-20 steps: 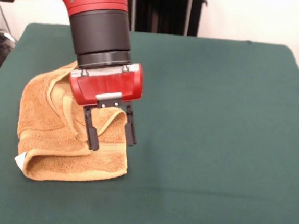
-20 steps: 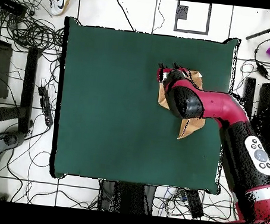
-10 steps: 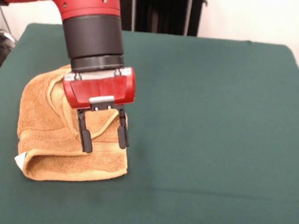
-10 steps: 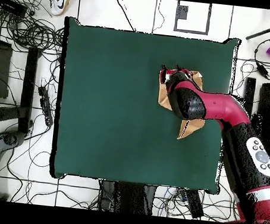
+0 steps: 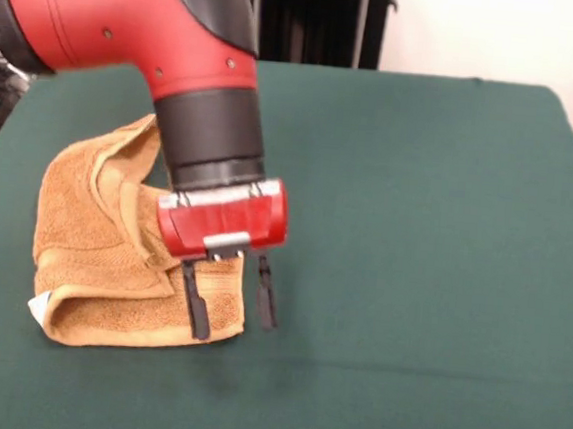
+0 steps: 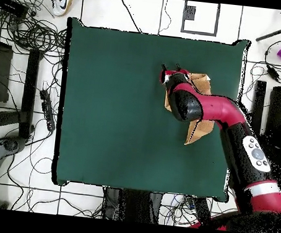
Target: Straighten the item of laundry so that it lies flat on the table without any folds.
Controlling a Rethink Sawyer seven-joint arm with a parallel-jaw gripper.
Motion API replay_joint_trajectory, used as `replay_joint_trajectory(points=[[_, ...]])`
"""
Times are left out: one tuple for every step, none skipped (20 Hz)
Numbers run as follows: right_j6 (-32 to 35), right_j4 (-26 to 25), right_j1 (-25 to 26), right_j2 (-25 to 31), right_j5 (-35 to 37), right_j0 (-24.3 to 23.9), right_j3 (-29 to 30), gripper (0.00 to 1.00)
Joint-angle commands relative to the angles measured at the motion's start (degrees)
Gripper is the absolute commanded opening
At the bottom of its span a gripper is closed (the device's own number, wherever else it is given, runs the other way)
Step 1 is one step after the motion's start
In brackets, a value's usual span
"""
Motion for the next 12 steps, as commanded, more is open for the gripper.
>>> replay_joint_trajectory(points=[[0.80,-3.13,7.72,0.07,-3.35,3.33,-5.48,1.00],[-0.06,-3.46,8.16,0.69,-3.18,2.91,-5.82,1.00],[-0.87,-3.64,8.54,1.31,-2.87,2.49,-6.14,1.00],[-2.00,-3.78,8.96,2.31,-2.34,1.75,-6.25,1.00],[-3.50,-3.91,9.49,3.74,-1.52,0.68,-6.19,1.00],[-5.48,-3.96,10.37,5.73,-0.37,-0.78,-6.04,1.00],[-7.22,-4.08,11.12,7.48,0.58,-2.05,-5.91,1.00],[-8.64,-4.18,11.70,8.77,1.53,-3.08,-5.67,1.00],[-8.88,-4.35,11.73,9.27,1.73,-3.48,-5.42,1.00],[-9.12,-4.52,11.76,9.76,1.94,-3.88,-5.17,1.00],[-8.74,-4.69,11.23,9.80,1.85,-3.94,-4.85,1.00],[-7.75,-4.36,9.83,8.92,2.28,-3.43,-4.32,1.00]])
